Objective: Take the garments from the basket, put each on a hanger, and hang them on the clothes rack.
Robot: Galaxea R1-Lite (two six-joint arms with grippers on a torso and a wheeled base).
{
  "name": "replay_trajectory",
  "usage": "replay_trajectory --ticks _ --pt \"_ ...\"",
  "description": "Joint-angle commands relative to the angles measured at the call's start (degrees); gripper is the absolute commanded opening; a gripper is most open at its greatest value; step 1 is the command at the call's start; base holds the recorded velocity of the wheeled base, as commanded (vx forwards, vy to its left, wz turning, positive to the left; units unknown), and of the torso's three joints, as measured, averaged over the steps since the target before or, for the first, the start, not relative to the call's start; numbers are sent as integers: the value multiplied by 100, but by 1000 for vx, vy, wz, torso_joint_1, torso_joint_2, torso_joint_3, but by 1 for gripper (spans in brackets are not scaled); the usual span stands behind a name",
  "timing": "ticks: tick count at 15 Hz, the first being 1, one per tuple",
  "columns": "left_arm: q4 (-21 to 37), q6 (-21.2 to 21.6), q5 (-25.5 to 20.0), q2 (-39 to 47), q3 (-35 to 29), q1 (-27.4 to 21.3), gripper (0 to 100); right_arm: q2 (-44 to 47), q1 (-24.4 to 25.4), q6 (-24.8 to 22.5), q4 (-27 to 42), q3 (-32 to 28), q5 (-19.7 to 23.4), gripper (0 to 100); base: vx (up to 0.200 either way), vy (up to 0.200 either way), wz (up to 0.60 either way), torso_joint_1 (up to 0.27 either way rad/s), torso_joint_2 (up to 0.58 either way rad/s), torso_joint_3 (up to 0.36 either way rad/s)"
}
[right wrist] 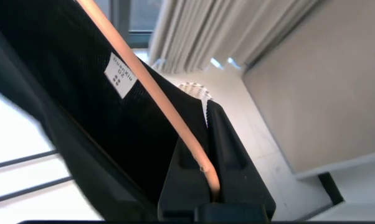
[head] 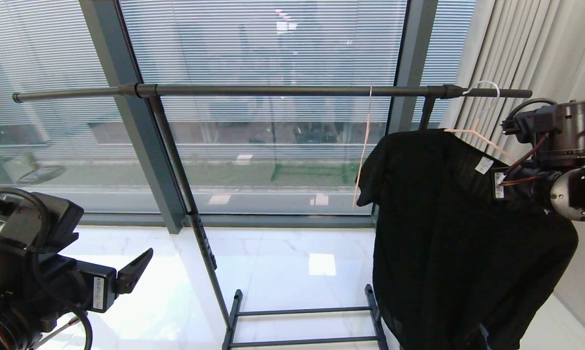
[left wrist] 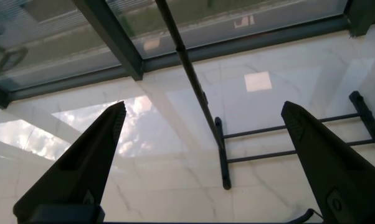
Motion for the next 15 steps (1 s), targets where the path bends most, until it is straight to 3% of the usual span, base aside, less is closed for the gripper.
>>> replay_trajectory --ticks 1,11,15 --pt "-3 -8 2 -26 12 -15 100 86 13 -3 -19 -12 -117 0 0 0 0 0 0 0" --pt "-3 -25 -7 -43 20 -147 100 305 180 -29 -257 -381 -319 0 0 0 0 0 0 0" --pt "-12 -43 -7 -43 20 -314 100 305 180 -38 -265 -372 -433 0 200 0 0 -10 5 7"
